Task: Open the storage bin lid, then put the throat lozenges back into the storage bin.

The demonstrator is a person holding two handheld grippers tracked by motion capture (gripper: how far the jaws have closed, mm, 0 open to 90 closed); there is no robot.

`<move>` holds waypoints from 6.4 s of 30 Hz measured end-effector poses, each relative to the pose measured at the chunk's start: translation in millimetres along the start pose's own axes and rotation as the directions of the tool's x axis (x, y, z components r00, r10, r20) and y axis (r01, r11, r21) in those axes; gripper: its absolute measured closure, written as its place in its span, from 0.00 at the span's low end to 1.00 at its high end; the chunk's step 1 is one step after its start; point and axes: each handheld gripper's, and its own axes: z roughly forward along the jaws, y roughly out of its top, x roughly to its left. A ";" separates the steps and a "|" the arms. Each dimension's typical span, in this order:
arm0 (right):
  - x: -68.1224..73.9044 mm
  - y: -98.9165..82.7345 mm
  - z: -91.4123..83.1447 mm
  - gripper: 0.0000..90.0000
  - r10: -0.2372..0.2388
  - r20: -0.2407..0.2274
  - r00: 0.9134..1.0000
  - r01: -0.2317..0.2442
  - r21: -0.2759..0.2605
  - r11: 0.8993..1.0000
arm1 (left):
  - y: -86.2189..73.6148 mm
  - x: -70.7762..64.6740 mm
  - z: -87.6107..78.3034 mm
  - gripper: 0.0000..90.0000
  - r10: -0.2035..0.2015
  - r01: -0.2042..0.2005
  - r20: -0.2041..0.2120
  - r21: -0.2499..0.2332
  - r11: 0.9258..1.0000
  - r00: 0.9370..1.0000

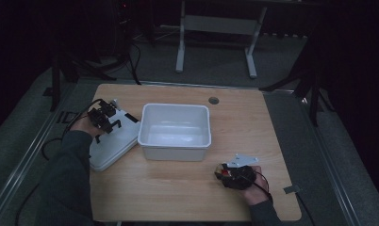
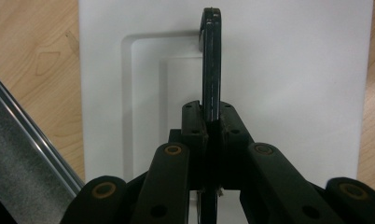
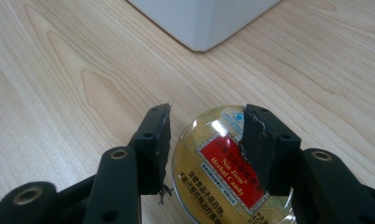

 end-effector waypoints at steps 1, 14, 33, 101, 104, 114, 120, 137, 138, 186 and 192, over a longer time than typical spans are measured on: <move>0.0 0.0 0.0 0.57 0.000 0.000 1.000 0.000 0.000 1.000 | -0.6 0.0 0.9 0.93 -0.002 0.002 0.002 -0.003 1.000 1.000; 0.1 0.2 0.1 0.57 -0.001 0.000 1.000 0.001 0.001 1.000 | -5.8 -4.2 7.8 0.92 -0.002 0.002 0.002 -0.018 1.000 1.000; 0.3 2.9 -2.5 0.55 -0.003 0.000 1.000 0.003 -0.009 1.000 | -19.0 -11.4 -1.3 0.56 -0.027 0.028 0.010 -0.129 0.991 1.000; -25.7 42.4 -1.2 0.14 -0.109 -0.058 0.992 0.123 0.351 0.928 | -53.0 -44.0 -19.1 0.53 -0.052 0.031 -0.042 -0.410 0.912 0.998; -25.7 42.9 0.2 0.14 -0.107 -0.066 0.992 0.124 0.355 0.927 | -53.1 -44.0 -18.6 0.53 -0.053 0.032 -0.041 -0.410 0.912 0.998; -24.9 41.3 6.1 0.14 -0.115 -0.087 0.990 0.140 0.391 0.909 | -52.9 -45.1 -18.7 0.53 -0.048 0.028 -0.039 -0.409 0.912 0.998; -23.5 41.9 9.5 0.14 -0.133 -0.090 0.987 0.159 0.408 0.899 | -54.0 -44.9 -18.3 0.53 -0.053 0.033 -0.038 -0.414 0.910 0.998; -23.3 42.2 19.6 0.13 -0.136 -0.118 0.984 0.175 0.455 0.873 | -56.0 -44.0 -17.6 0.53 -0.057 0.037 -0.035 -0.412 0.910 0.998; -23.0 42.0 19.8 0.13 -0.136 -0.120 0.983 0.176 0.457 0.872 | -56.0 -44.0 -17.6 0.53 -0.057 0.037 -0.036 -0.412 0.911 0.998; -23.2 43.7 21.8 0.22 -0.189 -0.137 0.972 0.233 0.495 0.837 | -55.1 -44.3 -16.3 0.53 -0.052 0.034 -0.032 -0.407 0.913 0.998; -23.5 45.7 18.7 0.22 -0.189 -0.135 0.973 0.231 0.493 0.839 | -54.2 -45.1 -16.4 0.53 -0.047 0.030 -0.032 -0.406 0.914 0.998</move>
